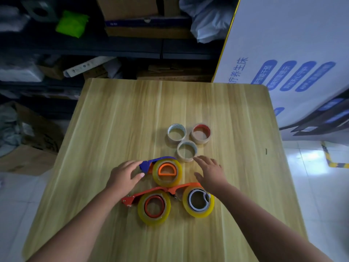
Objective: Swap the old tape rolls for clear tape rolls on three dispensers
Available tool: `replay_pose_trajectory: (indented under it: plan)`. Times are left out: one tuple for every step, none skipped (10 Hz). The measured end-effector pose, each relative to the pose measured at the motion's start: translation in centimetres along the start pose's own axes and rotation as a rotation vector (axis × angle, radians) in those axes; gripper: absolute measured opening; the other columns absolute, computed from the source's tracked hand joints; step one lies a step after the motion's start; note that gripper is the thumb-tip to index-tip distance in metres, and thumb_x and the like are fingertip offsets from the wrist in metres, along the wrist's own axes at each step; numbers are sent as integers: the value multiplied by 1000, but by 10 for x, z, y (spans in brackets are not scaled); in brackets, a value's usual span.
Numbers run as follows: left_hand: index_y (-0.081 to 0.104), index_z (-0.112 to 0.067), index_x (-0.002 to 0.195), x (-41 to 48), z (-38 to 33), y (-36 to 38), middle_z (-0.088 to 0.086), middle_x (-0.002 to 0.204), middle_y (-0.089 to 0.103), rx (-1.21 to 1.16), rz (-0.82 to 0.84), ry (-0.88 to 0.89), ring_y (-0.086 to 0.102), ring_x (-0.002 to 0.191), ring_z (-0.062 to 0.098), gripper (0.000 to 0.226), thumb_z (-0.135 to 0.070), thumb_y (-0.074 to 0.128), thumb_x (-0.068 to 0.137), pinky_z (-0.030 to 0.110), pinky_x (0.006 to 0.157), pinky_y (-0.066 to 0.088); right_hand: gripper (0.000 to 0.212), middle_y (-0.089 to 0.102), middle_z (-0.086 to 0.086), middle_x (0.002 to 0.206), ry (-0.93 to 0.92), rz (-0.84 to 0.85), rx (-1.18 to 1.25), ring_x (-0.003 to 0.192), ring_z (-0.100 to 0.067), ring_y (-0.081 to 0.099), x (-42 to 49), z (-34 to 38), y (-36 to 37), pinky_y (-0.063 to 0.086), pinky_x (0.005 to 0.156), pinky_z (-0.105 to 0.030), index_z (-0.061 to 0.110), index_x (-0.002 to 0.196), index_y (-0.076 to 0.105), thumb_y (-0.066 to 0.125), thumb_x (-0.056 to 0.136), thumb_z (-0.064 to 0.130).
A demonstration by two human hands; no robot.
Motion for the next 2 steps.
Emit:
replay_pose_trajectory:
  plan:
    - [40,-28,144,-12,-17,-16,-6,149,44,230,-101,68,40,137,19,71,-58,62,83,45,109,33,72,18,5,162,-26,-34,-97,148,-24,12,-11,8,-15,18,117,-47,31,154,20,50,93,55]
    - [27,-28,150,-31,-36,-30,-4,154,36,316,-150,59,32,141,20,87,-67,59,78,49,111,32,80,3,6,165,-64,-48,-168,151,-24,-1,-27,27,-30,9,120,-53,33,156,9,47,92,62]
Point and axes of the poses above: each hand's wrist, its own x-axis towards the middle knuckle, its own y-axis out of the palm, z = x × y, the point moved 5 cm from there along x, towards the middle knuckle
